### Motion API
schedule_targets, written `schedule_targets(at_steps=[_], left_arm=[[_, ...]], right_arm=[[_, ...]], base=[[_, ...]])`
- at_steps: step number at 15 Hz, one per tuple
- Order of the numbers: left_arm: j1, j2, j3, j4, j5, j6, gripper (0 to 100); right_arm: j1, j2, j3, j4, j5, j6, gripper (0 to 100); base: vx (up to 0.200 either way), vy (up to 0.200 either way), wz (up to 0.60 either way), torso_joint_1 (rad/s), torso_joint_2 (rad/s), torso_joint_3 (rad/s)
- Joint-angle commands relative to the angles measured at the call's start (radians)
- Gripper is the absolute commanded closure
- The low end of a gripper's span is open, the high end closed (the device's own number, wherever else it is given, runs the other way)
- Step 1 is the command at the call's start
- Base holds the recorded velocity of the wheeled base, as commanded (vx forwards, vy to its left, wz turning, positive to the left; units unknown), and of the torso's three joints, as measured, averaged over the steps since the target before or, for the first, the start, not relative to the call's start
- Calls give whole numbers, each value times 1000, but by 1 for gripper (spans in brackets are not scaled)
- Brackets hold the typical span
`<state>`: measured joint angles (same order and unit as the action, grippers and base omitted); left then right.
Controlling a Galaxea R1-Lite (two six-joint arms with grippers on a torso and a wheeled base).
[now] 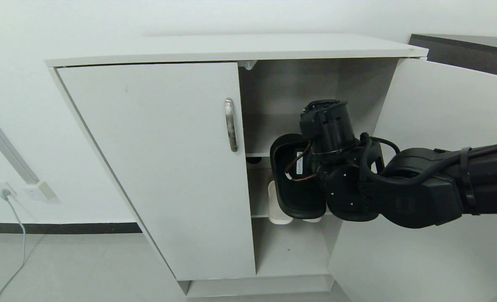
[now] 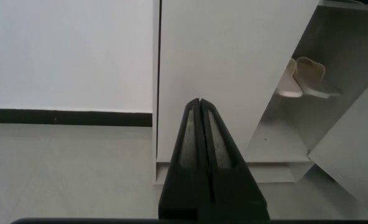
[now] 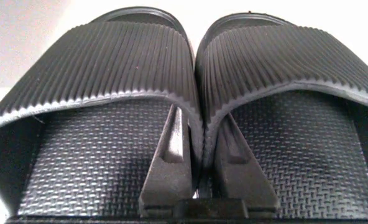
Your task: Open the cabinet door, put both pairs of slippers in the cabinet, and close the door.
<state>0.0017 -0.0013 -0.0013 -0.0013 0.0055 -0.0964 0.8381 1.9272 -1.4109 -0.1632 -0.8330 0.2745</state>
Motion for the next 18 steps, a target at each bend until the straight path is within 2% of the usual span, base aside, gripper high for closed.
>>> schedule_targets(at_steps=[1, 3, 7, 10, 16, 18], left_arm=[[0, 1, 0, 0, -1, 0, 100], [0, 1, 0, 0, 1, 0, 100], [0, 1, 0, 0, 1, 0, 100], [0, 1, 0, 0, 1, 0, 100], [0, 1, 0, 0, 1, 0, 100], [0, 1, 0, 0, -1, 0, 100]], right_arm=[[-1, -4, -2, -1, 3, -1, 100], [-5, -1, -5, -1, 11, -4, 100], [-19, 3, -14, -4, 91, -4, 100], [-33, 29, -37, -27, 104, -12, 100], [-86, 136, -189, -10, 146, -47, 100], [-99, 171, -270, 36, 152, -49, 100]], base=[[200, 0, 0, 7, 12, 2], [200, 0, 0, 5, 7, 0], [0, 0, 0, 0, 0, 0], [0, 0, 0, 0, 0, 0], [0, 0, 0, 0, 0, 0], [0, 0, 0, 0, 0, 0]])
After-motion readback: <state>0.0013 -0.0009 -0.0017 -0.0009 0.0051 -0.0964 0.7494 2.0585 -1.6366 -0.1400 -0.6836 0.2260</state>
